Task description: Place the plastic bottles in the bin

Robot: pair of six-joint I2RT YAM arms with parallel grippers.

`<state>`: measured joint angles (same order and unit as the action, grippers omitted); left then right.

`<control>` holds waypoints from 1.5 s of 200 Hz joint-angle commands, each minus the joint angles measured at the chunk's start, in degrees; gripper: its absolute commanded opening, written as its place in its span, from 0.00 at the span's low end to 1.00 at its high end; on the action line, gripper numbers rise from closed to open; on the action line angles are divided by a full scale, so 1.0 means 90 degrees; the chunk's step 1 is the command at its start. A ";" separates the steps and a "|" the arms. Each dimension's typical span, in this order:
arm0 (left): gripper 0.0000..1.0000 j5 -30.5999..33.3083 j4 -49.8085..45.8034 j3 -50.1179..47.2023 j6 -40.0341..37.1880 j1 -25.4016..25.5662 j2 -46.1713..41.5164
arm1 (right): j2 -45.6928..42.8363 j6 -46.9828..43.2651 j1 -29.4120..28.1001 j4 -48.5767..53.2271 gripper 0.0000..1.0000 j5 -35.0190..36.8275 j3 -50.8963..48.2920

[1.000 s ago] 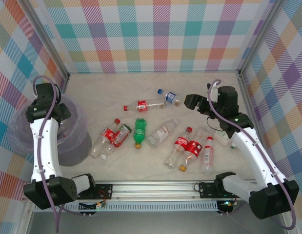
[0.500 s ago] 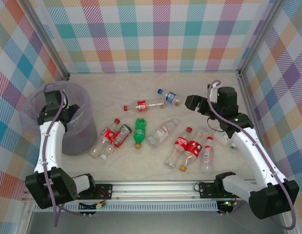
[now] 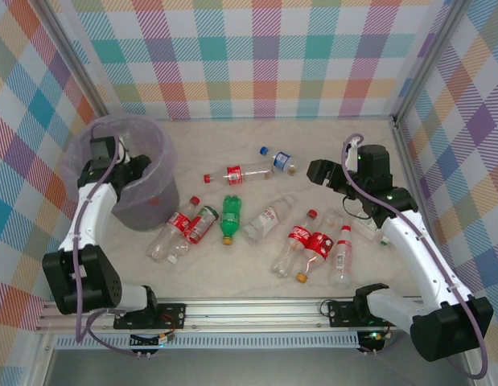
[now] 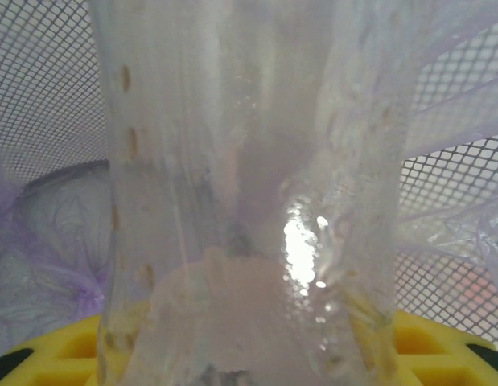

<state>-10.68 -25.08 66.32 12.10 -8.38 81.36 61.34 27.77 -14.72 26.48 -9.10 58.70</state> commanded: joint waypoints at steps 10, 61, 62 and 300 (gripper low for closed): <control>0.08 0.0041 0.0340 0.0553 0.0147 0.0539 0.0622 | -0.0139 -0.0046 -0.0015 0.0311 0.87 0.0218 0.0285; 0.37 0.0562 -0.0209 0.1281 -0.0002 0.0825 0.1271 | -0.0169 -0.0224 0.0129 0.1649 0.90 0.0967 0.0638; 0.38 0.0576 -0.0215 0.1287 -0.0009 0.0824 0.1276 | -0.0162 -0.0229 0.0145 0.1692 0.90 0.0970 0.0652; 1.00 0.1308 -0.1924 0.2515 -0.0751 0.0832 -0.0832 | -0.1547 0.3347 0.4456 0.0995 0.99 -0.0820 -0.2805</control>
<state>3.22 -38.17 85.06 4.64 -1.19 76.14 48.69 49.76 24.86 42.00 -15.14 35.97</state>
